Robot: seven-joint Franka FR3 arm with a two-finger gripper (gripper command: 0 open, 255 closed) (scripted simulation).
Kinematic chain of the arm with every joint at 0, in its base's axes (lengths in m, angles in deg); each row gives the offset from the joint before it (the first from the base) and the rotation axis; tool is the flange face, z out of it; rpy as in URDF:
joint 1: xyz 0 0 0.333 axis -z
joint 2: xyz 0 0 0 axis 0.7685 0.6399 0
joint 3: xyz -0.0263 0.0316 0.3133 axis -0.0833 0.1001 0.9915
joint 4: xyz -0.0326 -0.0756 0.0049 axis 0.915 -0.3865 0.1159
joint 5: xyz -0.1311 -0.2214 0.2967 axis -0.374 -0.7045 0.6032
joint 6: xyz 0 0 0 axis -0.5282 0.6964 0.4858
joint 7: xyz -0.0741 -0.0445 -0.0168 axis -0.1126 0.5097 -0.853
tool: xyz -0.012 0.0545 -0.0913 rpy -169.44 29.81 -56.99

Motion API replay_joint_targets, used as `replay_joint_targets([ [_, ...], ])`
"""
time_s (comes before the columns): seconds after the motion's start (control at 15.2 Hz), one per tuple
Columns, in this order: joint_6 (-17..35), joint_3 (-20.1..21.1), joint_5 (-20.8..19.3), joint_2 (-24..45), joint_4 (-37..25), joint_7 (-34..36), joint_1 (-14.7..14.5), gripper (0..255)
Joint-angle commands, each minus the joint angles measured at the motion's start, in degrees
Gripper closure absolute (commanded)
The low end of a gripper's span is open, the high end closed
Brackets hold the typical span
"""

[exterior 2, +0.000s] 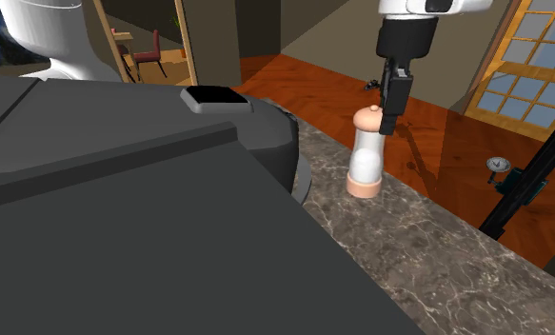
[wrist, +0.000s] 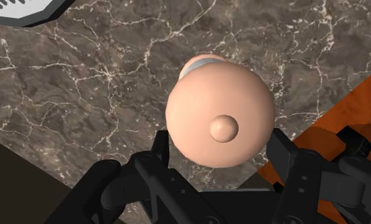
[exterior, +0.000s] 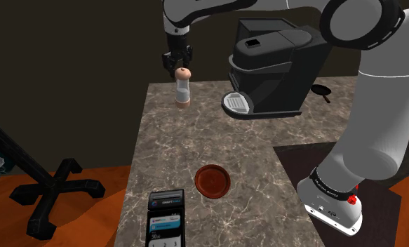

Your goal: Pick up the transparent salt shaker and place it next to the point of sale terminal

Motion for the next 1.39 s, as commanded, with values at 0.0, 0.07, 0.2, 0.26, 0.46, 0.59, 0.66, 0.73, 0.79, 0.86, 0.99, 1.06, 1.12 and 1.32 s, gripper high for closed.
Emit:
replay_joint_targets([
  [0.0, -1.6, 0.0, 0.0, -0.1, -1.5, -0.1, 0.0, 255],
  [0.07, -2.4, 0.0, 0.1, -0.1, -2.3, -0.1, -0.1, 255],
  [0.2, -3.9, 0.0, 0.1, -0.1, -3.9, -0.2, -0.1, 255],
  [0.26, -4.7, 0.1, 0.1, 0.0, -4.7, -0.2, -0.1, 255],
  [0.46, -7.2, 0.1, 0.1, 0.2, -7.4, -0.2, -0.2, 255],
  [0.59, -8.8, 0.1, 0.0, 0.5, -9.3, -0.3, -0.3, 255],
  [0.66, -9.7, 0.1, 0.0, 0.6, -10.3, -0.3, -0.4, 255],
  [0.73, -10.5, 0.1, 0.0, 0.8, -11.3, -0.3, -0.4, 255],
  [0.79, -11.4, 0.1, 0.0, 1.0, -12.4, -0.4, -0.5, 255],
  [0.86, -12.3, 0.1, -0.1, 1.2, -13.5, -0.4, -0.6, 255],
  [0.99, -14.1, 0.1, -0.1, 1.8, -15.9, -0.4, -0.7, 255],
  [1.06, -15.1, 0.1, -0.2, 2.1, -17.2, -0.4, -0.8, 255],
  [1.12, -16.1, 0.1, -0.2, 2.4, -18.5, -0.4, -0.9, 255],
  [1.32, -19.1, 0.1, -0.4, 3.7, -22.8, -0.5, -1.2, 255],
])
